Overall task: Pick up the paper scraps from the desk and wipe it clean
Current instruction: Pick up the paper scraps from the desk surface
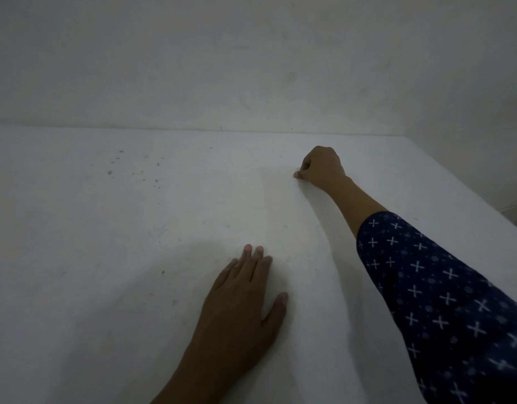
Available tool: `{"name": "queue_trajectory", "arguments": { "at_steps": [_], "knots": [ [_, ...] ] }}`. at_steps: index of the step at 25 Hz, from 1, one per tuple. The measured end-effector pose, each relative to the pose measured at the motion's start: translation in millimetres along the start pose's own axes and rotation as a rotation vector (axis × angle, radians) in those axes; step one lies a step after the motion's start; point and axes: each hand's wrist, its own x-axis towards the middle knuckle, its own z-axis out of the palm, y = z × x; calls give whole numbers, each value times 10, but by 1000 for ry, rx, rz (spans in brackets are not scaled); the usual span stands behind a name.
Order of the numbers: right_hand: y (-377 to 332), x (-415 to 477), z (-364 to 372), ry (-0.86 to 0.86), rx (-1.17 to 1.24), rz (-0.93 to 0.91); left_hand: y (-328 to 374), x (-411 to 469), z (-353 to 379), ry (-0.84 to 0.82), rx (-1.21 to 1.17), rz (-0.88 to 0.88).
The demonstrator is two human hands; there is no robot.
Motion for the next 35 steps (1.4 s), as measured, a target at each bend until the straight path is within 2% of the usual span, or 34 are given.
{"name": "queue_trajectory", "arguments": {
  "at_steps": [8, 13, 16, 19, 22, 24, 28, 30, 35],
  "knots": [
    [-47, -121, 189, 97, -390, -256, -11, -17, -35, -15, -18, 9],
    [-24, -110, 248, 32, -427, -285, -24, -16, -2, -14, -23, -2],
    [30, -111, 272, -16, -271, -187, -28, -15, 4, -23, 33, 2],
    [46, -115, 216, 6, 34, 7, -33, -18, 22, -4, 47, 7],
    [34, -120, 79, -20, 206, 118, -51, -16, 51, 17, 17, 8],
    [98, -91, 26, -37, 339, 257, -40, -14, 41, 27, -7, 14],
    [274, 1, 6, 42, 828, 567, -37, -16, 50, 56, -45, 43],
    [327, -38, 4, 46, 886, 621, -44, -19, 56, 80, -45, 54],
    [272, -283, -137, 138, 1128, 602, -56, -32, 112, 122, -34, 49]
  ]
}}
